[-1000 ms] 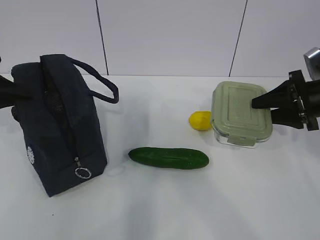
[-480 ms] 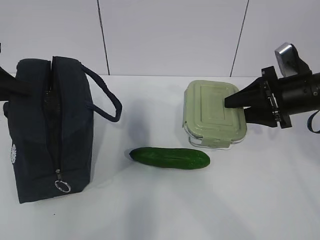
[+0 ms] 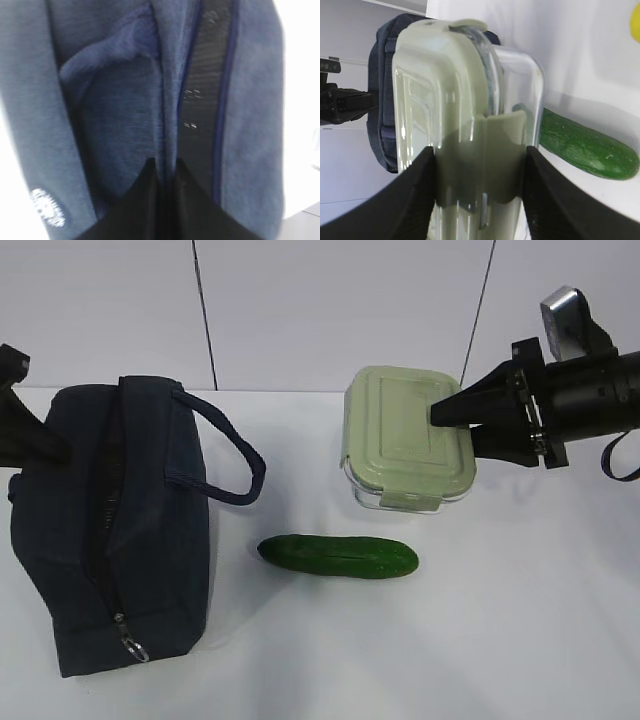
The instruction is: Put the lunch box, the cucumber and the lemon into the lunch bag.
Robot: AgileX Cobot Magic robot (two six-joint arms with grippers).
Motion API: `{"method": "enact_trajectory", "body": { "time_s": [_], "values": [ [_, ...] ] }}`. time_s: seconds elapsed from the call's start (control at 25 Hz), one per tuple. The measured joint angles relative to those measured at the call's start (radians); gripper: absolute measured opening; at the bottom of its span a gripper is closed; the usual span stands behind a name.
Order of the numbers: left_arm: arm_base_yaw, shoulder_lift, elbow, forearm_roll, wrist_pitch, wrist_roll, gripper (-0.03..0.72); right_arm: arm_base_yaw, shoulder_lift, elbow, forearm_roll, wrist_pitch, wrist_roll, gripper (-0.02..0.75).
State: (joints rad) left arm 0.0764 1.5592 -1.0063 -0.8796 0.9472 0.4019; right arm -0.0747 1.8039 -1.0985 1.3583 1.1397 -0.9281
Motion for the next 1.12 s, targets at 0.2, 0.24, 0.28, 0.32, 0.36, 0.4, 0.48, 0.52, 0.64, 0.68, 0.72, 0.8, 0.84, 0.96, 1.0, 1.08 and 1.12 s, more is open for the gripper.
{"method": "enact_trajectory", "body": {
  "time_s": [0.2, 0.24, 0.28, 0.32, 0.36, 0.4, 0.48, 0.52, 0.64, 0.68, 0.72, 0.8, 0.84, 0.96, 1.0, 1.08, 1.12],
  "values": [
    [0.0, 0.0, -0.093, 0.129, 0.025, -0.104, 0.008, 0.025, -0.002, -0.051, 0.0, 0.0, 0.036, 0.401],
    [-0.002, -0.004, -0.119, 0.14, 0.035, -0.116, 0.008, 0.035, -0.002, -0.064, 0.0, 0.0, 0.042, 0.401],
    [-0.004, -0.007, -0.143, 0.149, 0.039, -0.13, 0.008, 0.046, -0.002, -0.079, 0.0, 0.0, 0.05, 0.401],
    [-0.009, -0.011, -0.163, 0.166, 0.041, -0.146, 0.008, 0.057, -0.002, -0.089, 0.0, 0.0, 0.052, 0.401],
    [-0.016, -0.016, -0.181, 0.183, 0.046, -0.164, 0.008, 0.072, -0.002, -0.1, 0.0, 0.0, 0.058, 0.401],
    [-0.025, -0.019, -0.201, 0.206, 0.051, -0.183, 0.008, 0.086, -0.002, -0.113, -0.002, 0.002, 0.06, 0.401],
    [-0.052, -0.021, -0.216, 0.231, 0.062, -0.206, 0.008, 0.114, -0.002, -0.136, -0.002, 0.004, 0.066, 0.401],
    [-0.068, -0.021, -0.217, 0.238, 0.064, -0.213, 0.008, 0.126, -0.002, -0.144, 0.0, 0.009, 0.068, 0.401],
    [-0.11, -0.021, -0.217, 0.258, 0.073, -0.235, 0.008, 0.15, -0.002, -0.16, 0.012, 0.015, 0.078, 0.401],
    [-0.122, -0.021, -0.217, 0.262, 0.073, -0.243, 0.008, 0.157, -0.002, -0.167, 0.016, 0.015, 0.084, 0.401],
    [-0.131, -0.021, -0.217, 0.264, 0.073, -0.249, 0.008, 0.162, -0.002, -0.171, 0.017, 0.017, 0.088, 0.401],
    [-0.142, -0.021, -0.217, 0.267, 0.073, -0.254, 0.008, 0.171, -0.002, -0.18, 0.02, 0.019, 0.099, 0.401],
    [-0.147, -0.021, -0.217, 0.269, 0.073, -0.257, 0.008, 0.176, -0.002, -0.186, 0.02, 0.022, 0.102, 0.401],
    [-0.16, -0.021, -0.217, 0.271, 0.073, -0.265, 0.008, 0.196, -0.002, -0.196, 0.024, 0.022, 0.109, 0.401],
    [-0.163, -0.021, -0.217, 0.273, 0.073, -0.267, 0.008, 0.202, -0.002, -0.197, 0.029, 0.022, 0.109, 0.401],
    [-0.177, -0.021, -0.217, 0.273, 0.071, -0.271, 0.008, 0.215, -0.002, -0.197, 0.042, 0.022, 0.109, 0.401],
    [-0.183, -0.021, -0.217, 0.275, 0.071, -0.271, 0.008, 0.22, -0.002, -0.197, 0.046, 0.022, 0.109, 0.401]
  ]
}}
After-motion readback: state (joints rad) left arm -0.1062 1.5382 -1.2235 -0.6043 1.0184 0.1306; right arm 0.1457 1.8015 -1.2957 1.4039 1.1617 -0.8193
